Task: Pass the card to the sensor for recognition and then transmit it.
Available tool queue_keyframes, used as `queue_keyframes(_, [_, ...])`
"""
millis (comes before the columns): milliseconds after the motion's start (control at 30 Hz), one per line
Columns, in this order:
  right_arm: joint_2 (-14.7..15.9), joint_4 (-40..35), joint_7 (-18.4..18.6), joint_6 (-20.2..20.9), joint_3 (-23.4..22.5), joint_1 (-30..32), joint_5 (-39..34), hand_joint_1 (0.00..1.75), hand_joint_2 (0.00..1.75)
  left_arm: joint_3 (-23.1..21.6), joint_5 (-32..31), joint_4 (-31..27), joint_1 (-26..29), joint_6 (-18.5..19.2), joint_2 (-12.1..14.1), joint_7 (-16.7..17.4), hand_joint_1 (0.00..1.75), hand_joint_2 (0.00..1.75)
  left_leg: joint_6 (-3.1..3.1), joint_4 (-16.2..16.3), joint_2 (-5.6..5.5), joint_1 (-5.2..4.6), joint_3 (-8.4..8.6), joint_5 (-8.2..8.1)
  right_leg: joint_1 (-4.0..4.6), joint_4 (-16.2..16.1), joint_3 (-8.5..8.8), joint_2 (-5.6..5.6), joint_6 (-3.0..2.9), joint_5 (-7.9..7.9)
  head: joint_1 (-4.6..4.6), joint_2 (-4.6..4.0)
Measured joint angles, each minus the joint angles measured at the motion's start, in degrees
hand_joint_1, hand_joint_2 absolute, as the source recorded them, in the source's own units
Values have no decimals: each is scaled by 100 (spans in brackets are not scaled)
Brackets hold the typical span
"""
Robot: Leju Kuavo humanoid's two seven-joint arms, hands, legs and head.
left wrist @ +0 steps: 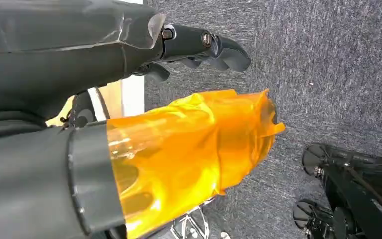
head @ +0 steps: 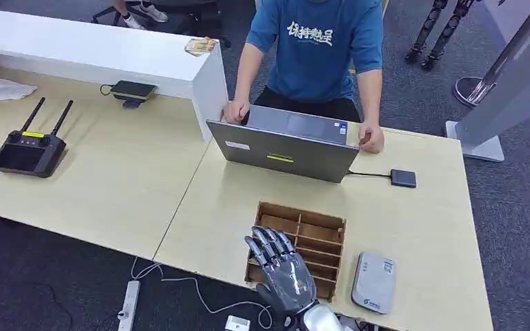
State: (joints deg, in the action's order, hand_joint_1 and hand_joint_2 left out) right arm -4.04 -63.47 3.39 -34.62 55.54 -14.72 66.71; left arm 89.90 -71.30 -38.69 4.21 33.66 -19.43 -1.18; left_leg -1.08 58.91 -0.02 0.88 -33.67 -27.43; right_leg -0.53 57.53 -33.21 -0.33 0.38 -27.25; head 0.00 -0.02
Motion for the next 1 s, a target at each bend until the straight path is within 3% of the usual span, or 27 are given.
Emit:
queue_keyframes(633, [15, -2, 0, -2, 7, 0, -4, 0, 175, 0, 4, 2, 0, -2, 0, 0, 0, 0, 0, 0, 0, 0, 0, 0, 0, 0, 0, 0, 0, 0, 0, 0])
queue_keyframes(667, [17, -2, 0, -2, 7, 0, -4, 157, 175, 0, 4, 0, 0, 0, 0, 0, 0, 0, 0, 0, 0, 0, 0, 0, 0, 0, 0, 0, 0, 0, 0, 0])
queue_keyframes(800, [28, -4, -31, 0, 7, 0, -59, 168, 175, 0, 18, 0, 0, -4, 0, 0, 0, 0, 0, 0, 0, 0, 0, 0, 0, 0, 0, 0, 0, 0, -2, 0])
queue_keyframes(1000, [28, -4, -125, 4, 7, 0, -227, 164, 175, 0, 28, 2, 0, -9, 0, 7, 0, 0, 0, 0, 0, 0, 0, 0, 0, 0, 0, 0, 0, 0, 0, 0])
